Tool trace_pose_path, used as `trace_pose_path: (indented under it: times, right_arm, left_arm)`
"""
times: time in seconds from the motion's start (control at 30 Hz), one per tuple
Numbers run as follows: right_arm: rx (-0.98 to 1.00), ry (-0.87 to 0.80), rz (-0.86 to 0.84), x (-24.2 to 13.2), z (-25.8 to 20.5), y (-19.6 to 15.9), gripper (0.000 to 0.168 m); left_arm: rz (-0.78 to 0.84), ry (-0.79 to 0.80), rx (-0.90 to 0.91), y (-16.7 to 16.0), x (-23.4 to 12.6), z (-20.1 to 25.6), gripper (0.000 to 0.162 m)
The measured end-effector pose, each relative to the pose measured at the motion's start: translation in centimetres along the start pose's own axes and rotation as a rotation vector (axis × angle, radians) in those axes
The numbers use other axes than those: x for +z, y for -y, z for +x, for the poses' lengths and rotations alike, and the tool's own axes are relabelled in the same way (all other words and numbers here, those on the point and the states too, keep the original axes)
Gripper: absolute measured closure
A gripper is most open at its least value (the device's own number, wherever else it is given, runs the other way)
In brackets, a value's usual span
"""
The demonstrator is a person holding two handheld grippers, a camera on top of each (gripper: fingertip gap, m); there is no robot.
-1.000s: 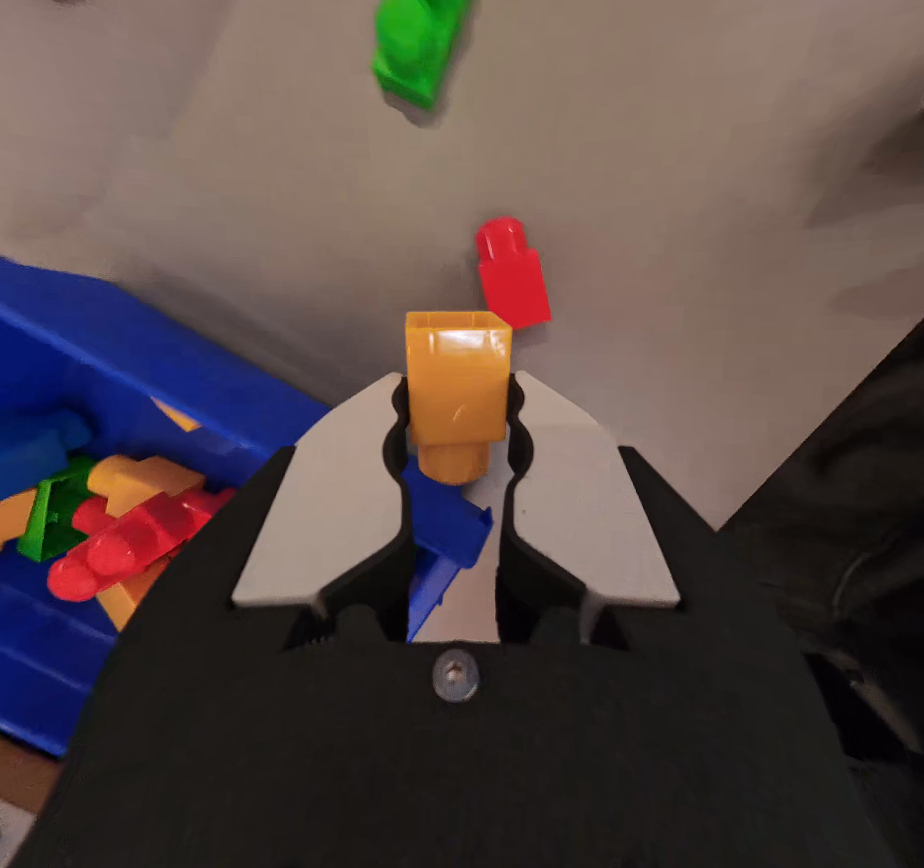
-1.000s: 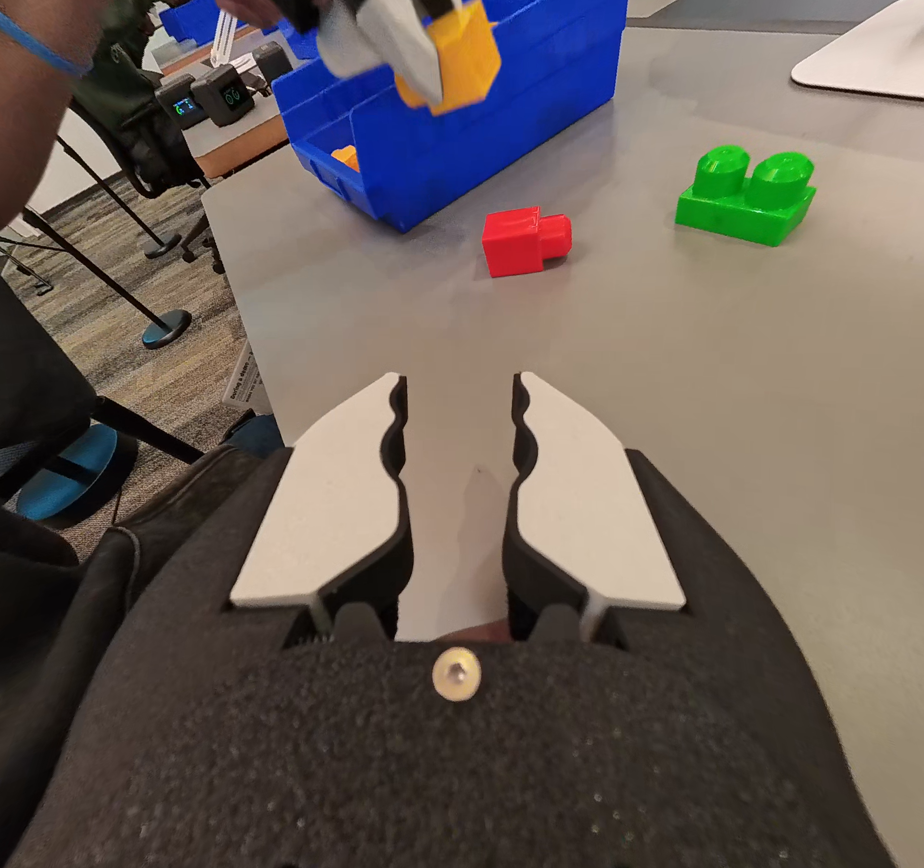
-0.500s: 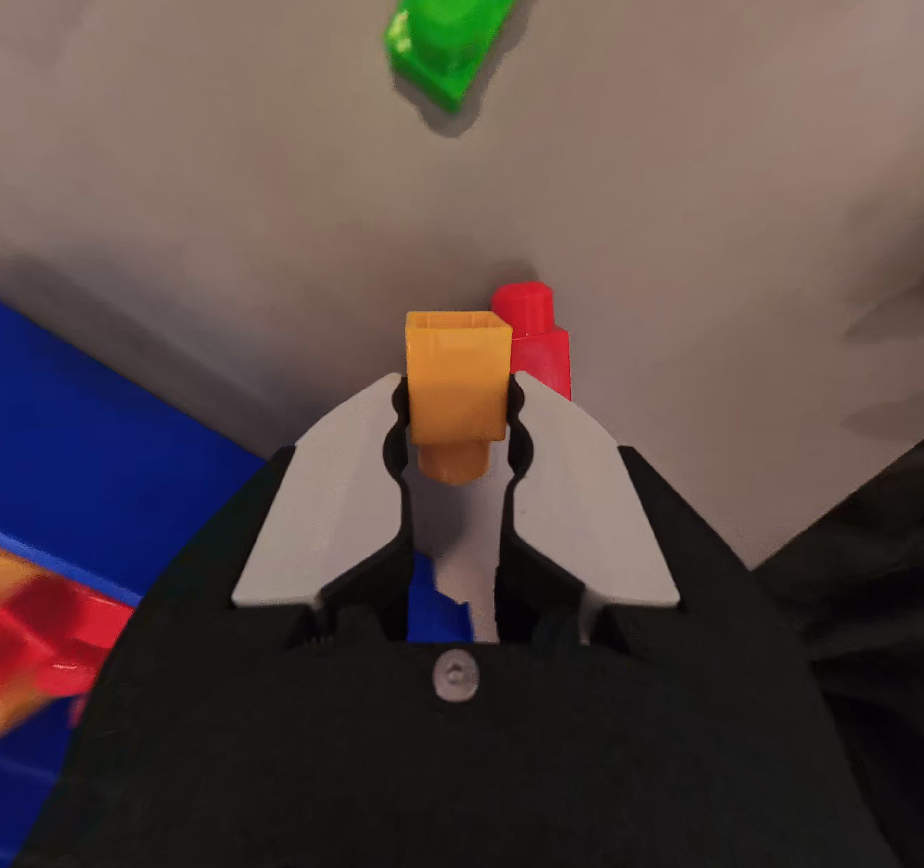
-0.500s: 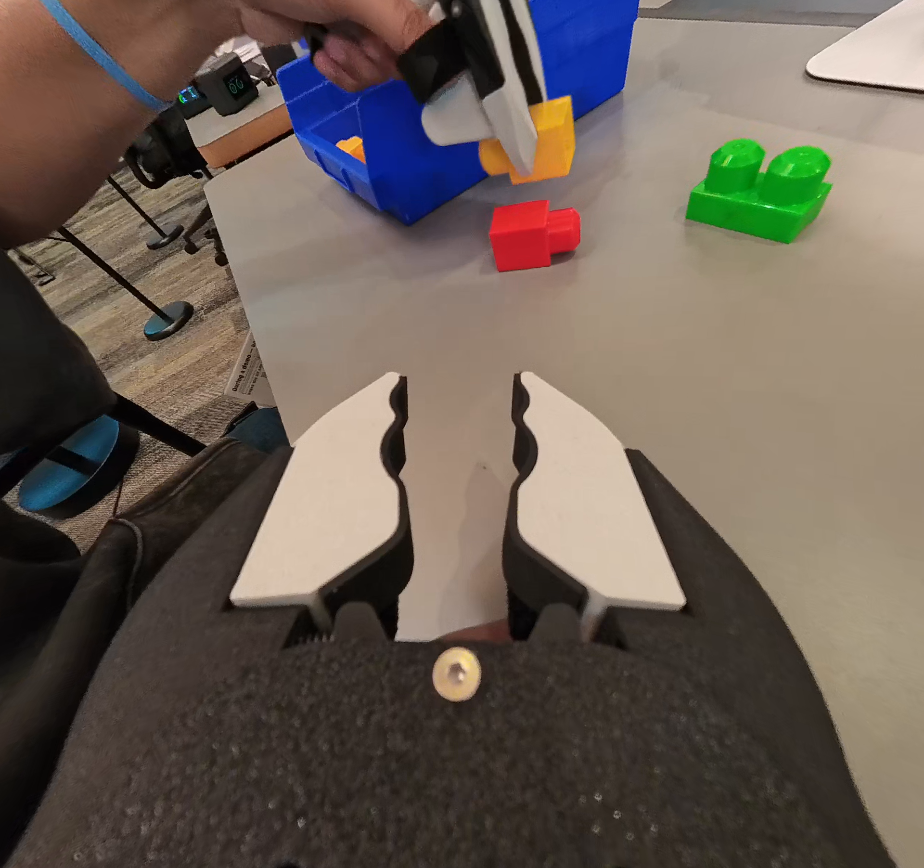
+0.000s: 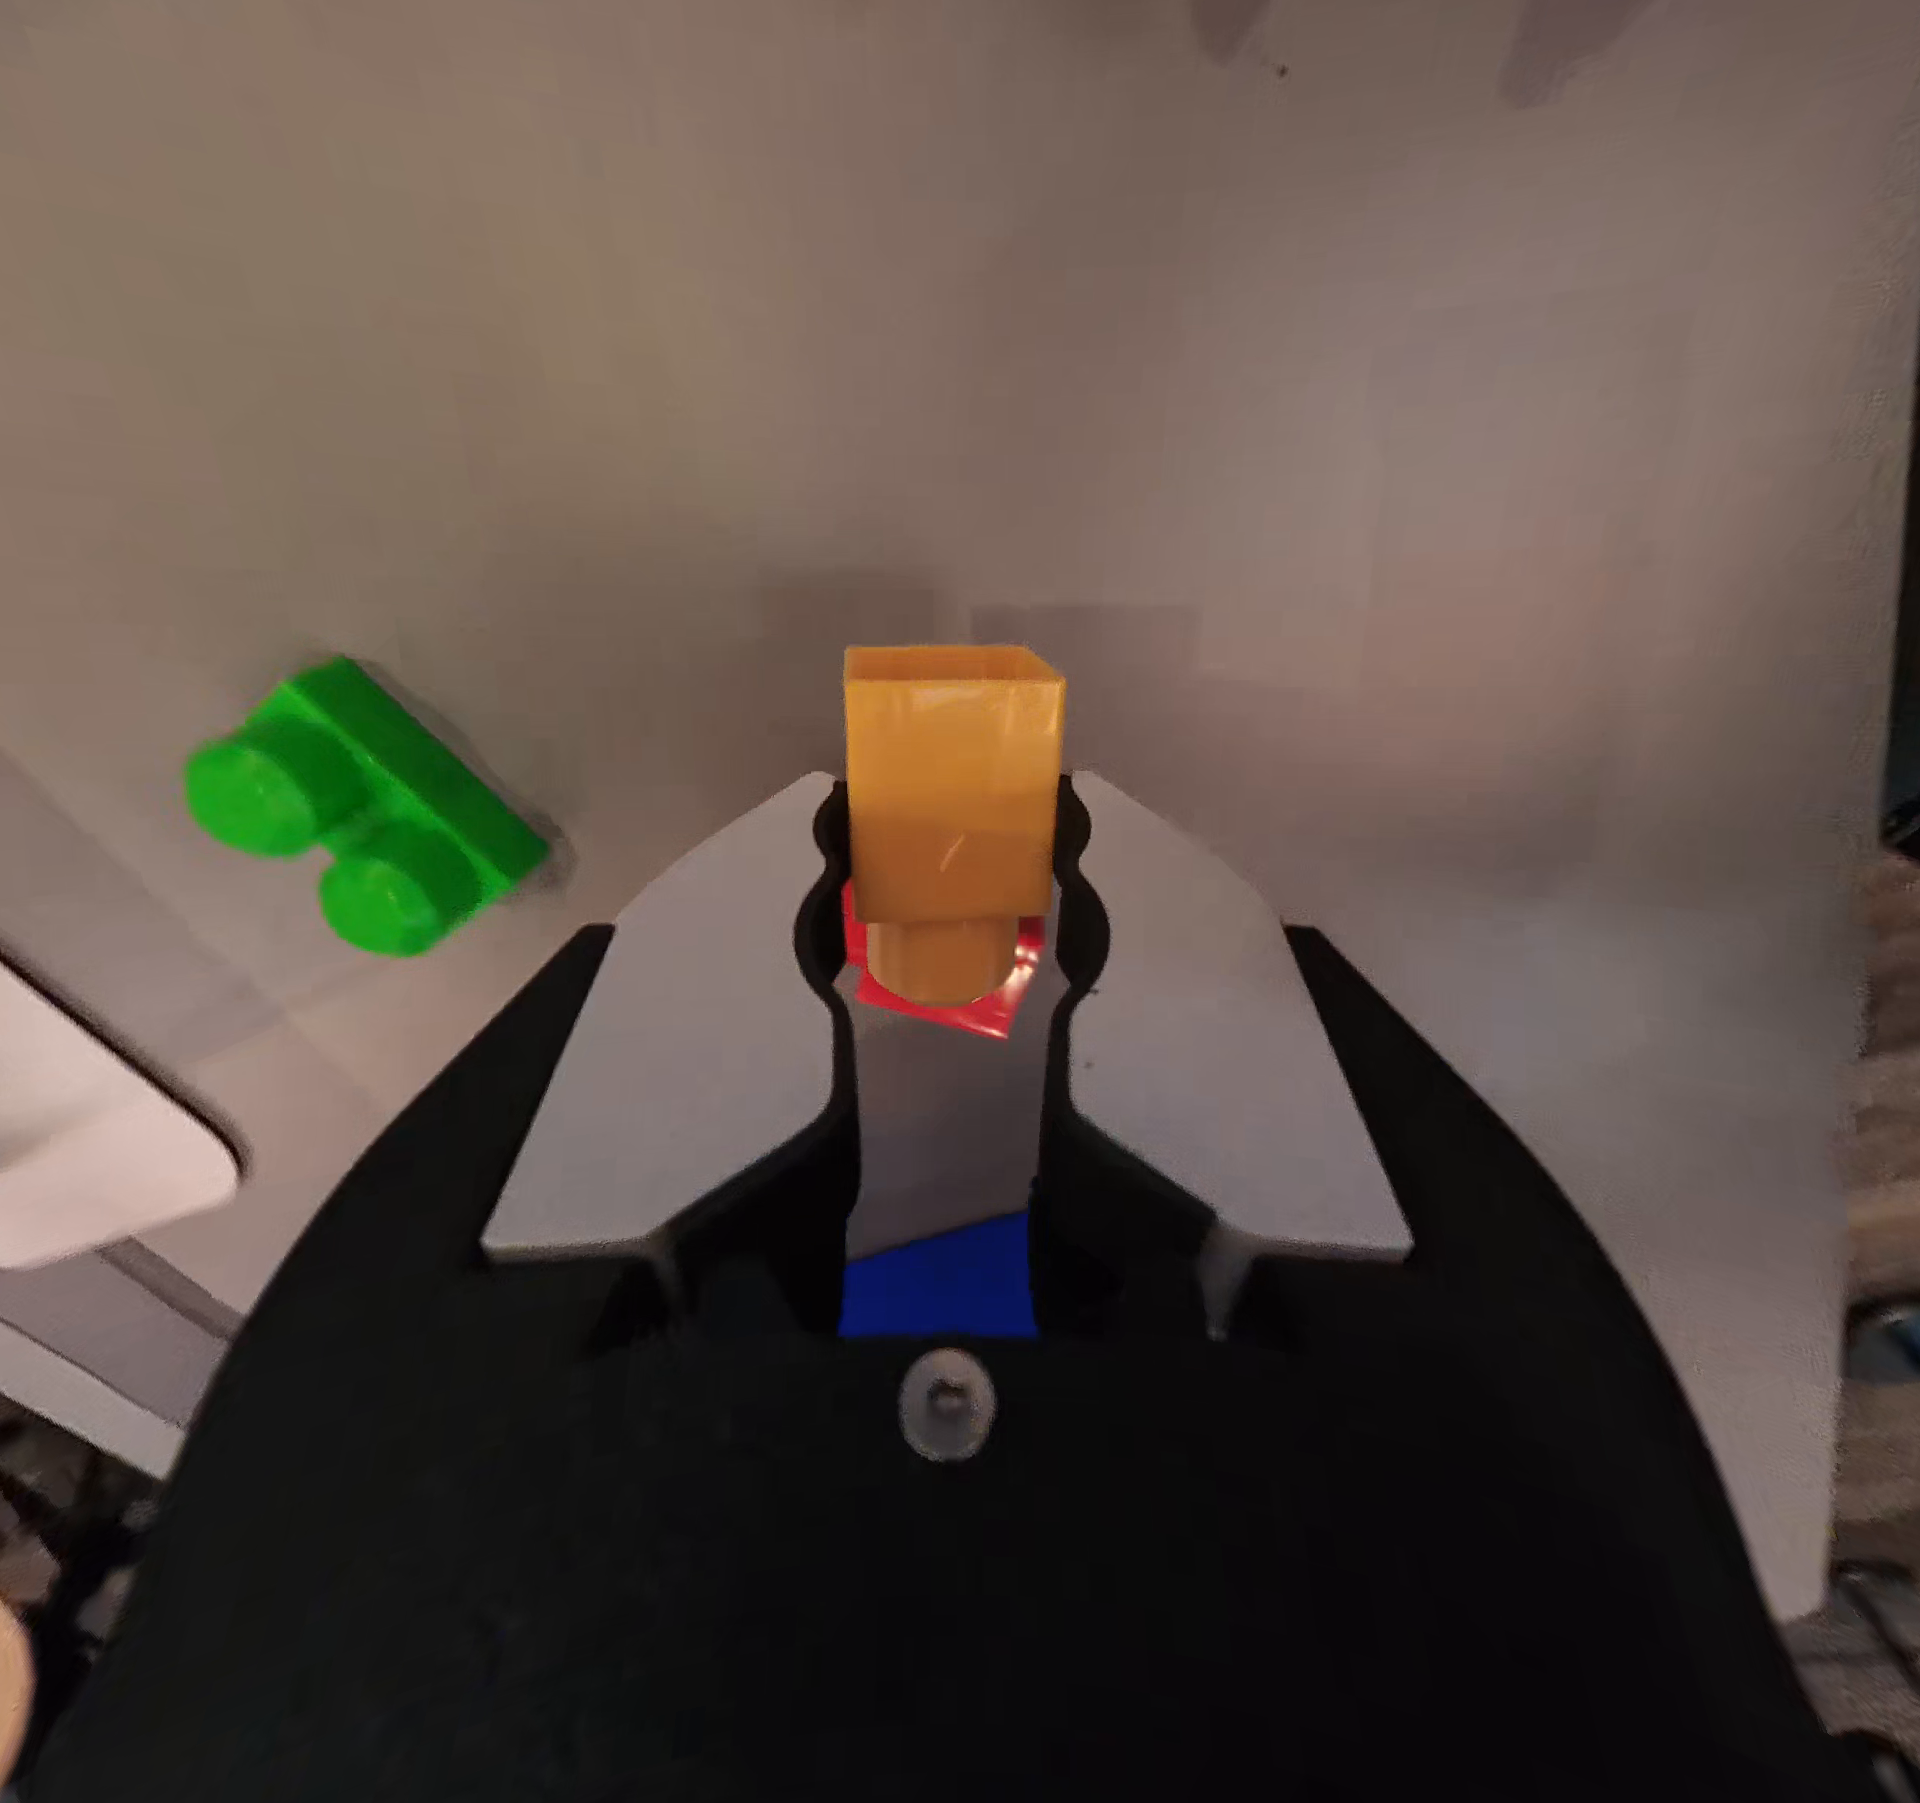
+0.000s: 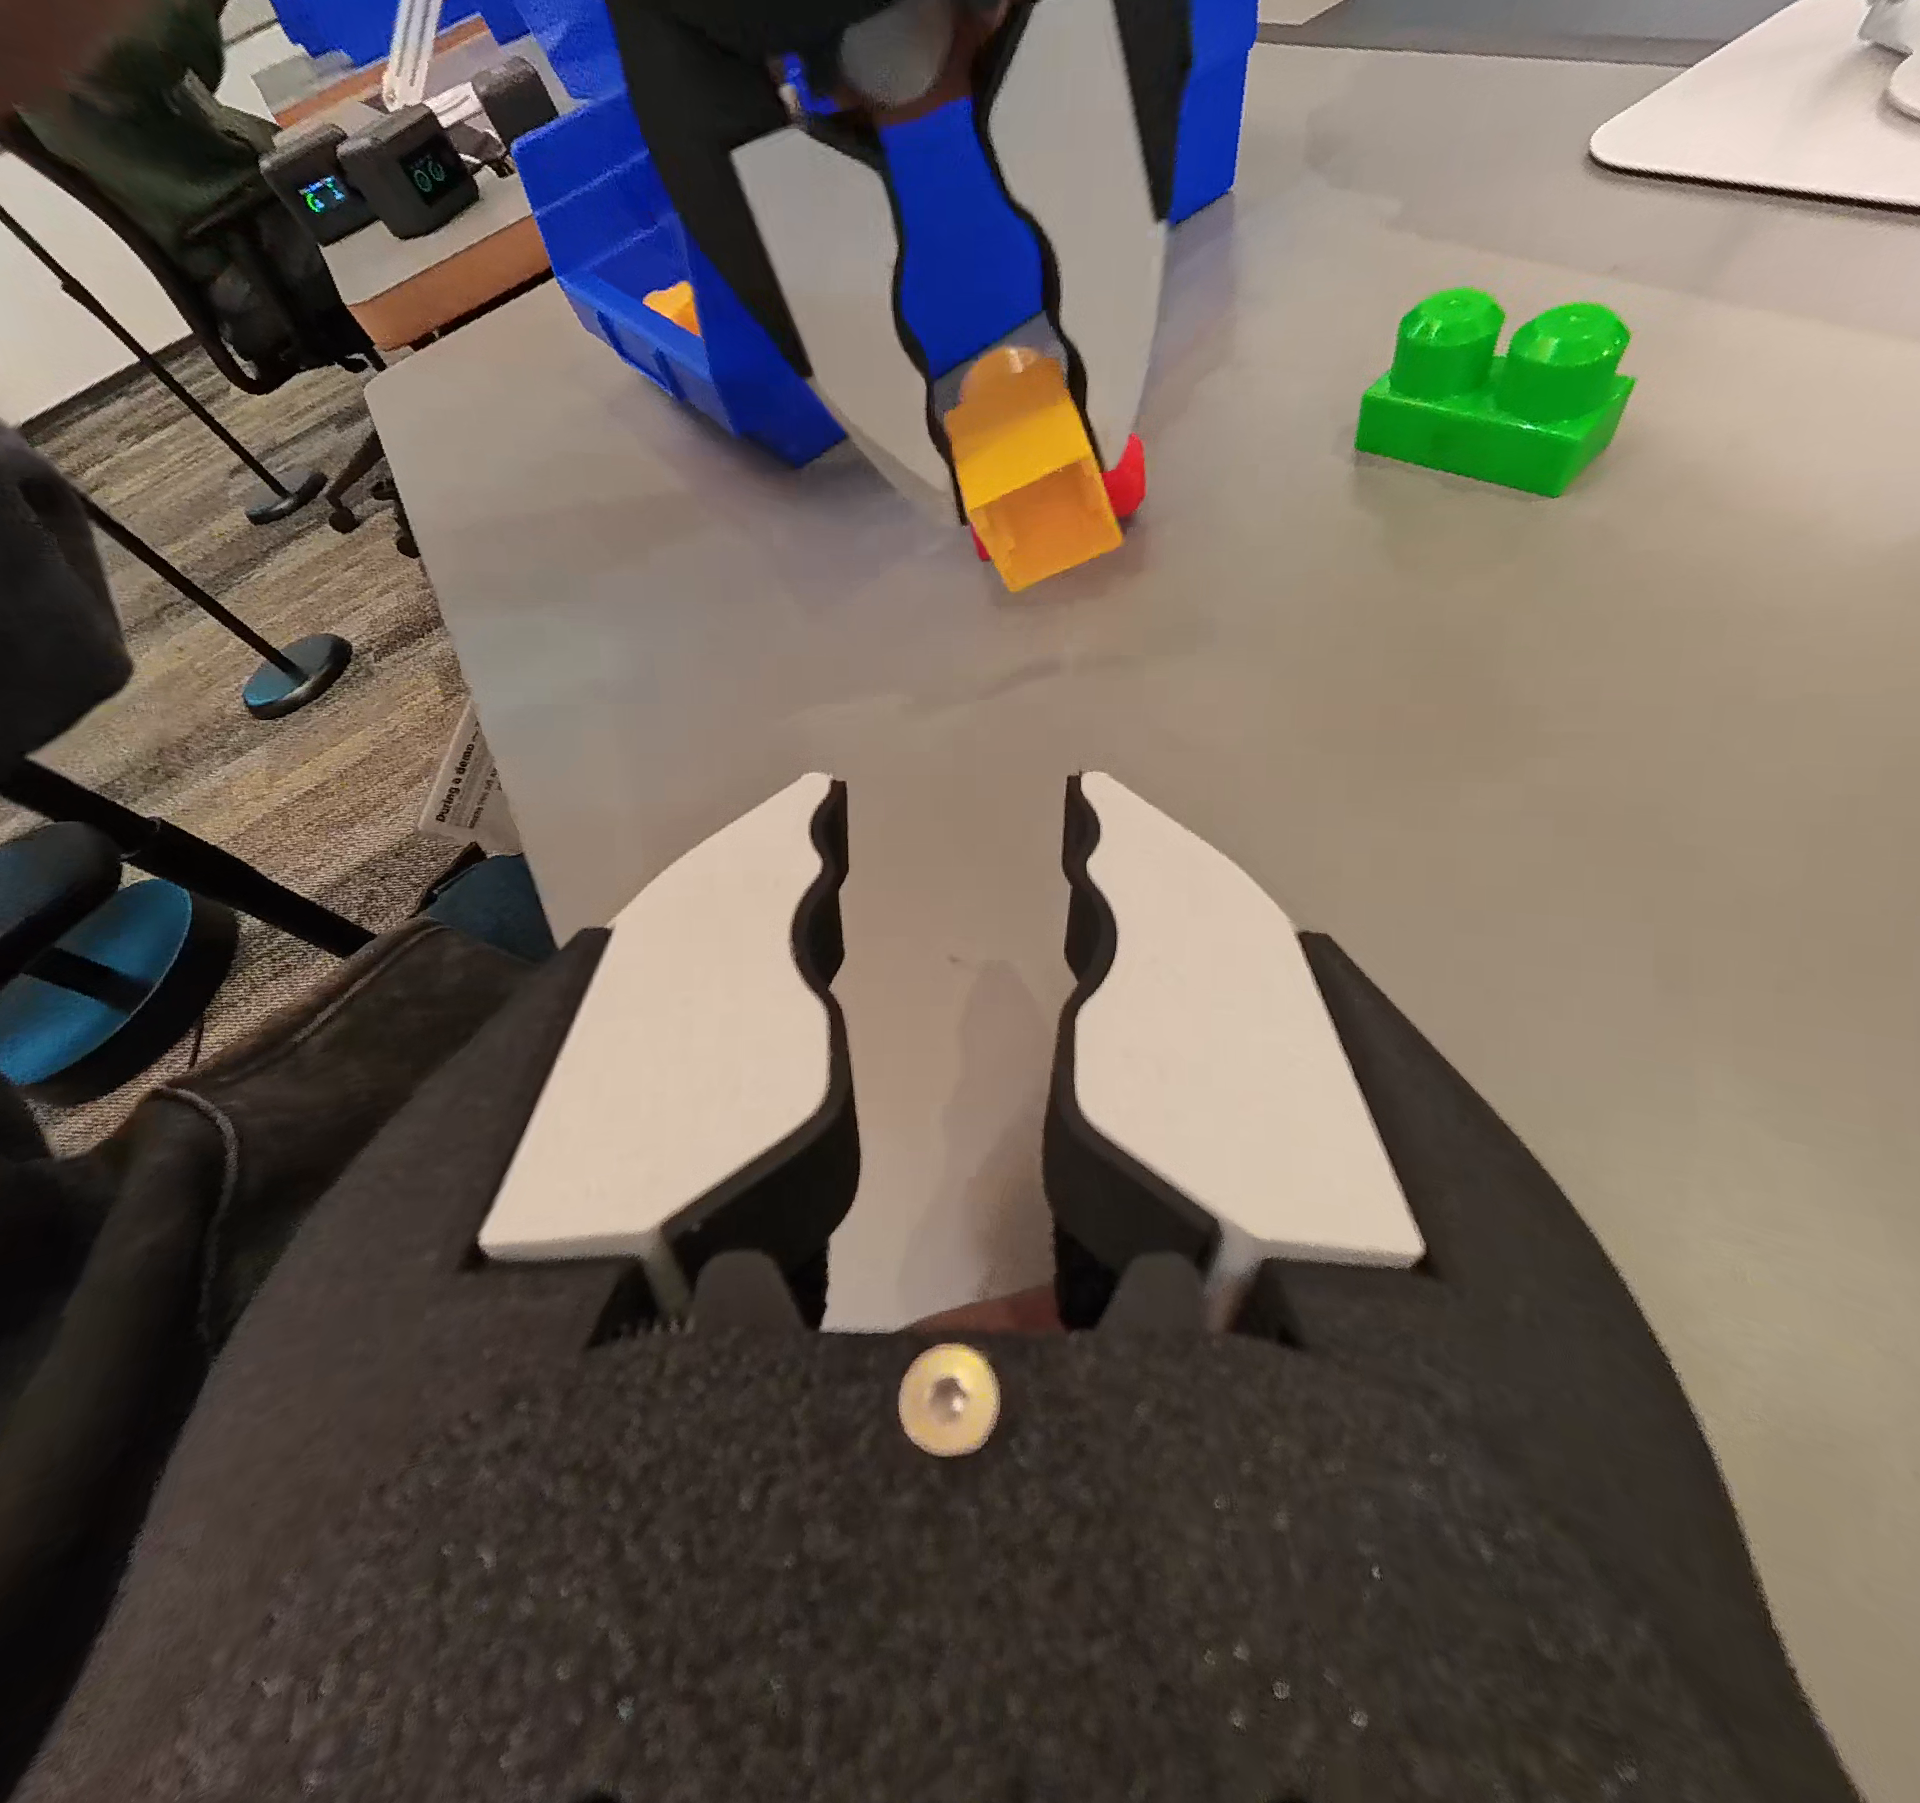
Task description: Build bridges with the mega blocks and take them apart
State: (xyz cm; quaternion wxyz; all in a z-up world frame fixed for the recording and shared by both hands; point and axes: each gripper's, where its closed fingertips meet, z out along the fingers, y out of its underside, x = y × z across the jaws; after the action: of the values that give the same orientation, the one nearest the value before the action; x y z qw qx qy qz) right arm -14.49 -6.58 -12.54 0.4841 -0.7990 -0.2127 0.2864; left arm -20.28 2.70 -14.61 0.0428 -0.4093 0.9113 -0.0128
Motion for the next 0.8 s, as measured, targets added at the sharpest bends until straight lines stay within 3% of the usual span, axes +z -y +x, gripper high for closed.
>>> trace_pose_path:
  times: [0.17, 0.33, 0.4, 0.53, 0.67, 0.8]
  right_arm:
    - [0.002, -0.015, -0.012, 0.2, 0.4, -0.3, 0.129]
    - [-0.005, -0.016, -0.024, 0.3, 0.2, -0.6, 0.129]
    - [-0.006, -0.012, -0.029, 0.4, 0.0, -0.7, 0.129]
    - [0.008, 0.001, -0.034, 0.5, 0.1, -0.9, 0.129]
    - [0.031, 0.017, -0.025, 0.4, 0.2, -0.7, 0.129]
    - [0.037, 0.020, -0.010, 0.0, 0.3, -0.1, 0.128]
  left_arm:
    - [-0.020, -0.105, 0.207, 1.9, 1.9, -1.0, 0.125]
    - [-0.141, -0.187, 0.360, 0.5, 4.1, -1.2, 0.125]
    - [-0.138, -0.182, 0.371, 0.5, 4.4, -1.5, 0.109]
    - [-0.148, -0.127, 0.345, -0.1, 4.0, -2.1, 0.081]
    - [-0.061, -0.062, 0.218, -0.3, 0.6, -1.9, 0.083]
    - [0.121, 0.133, -0.071, 0.2, -4.1, -3.5, 0.086]
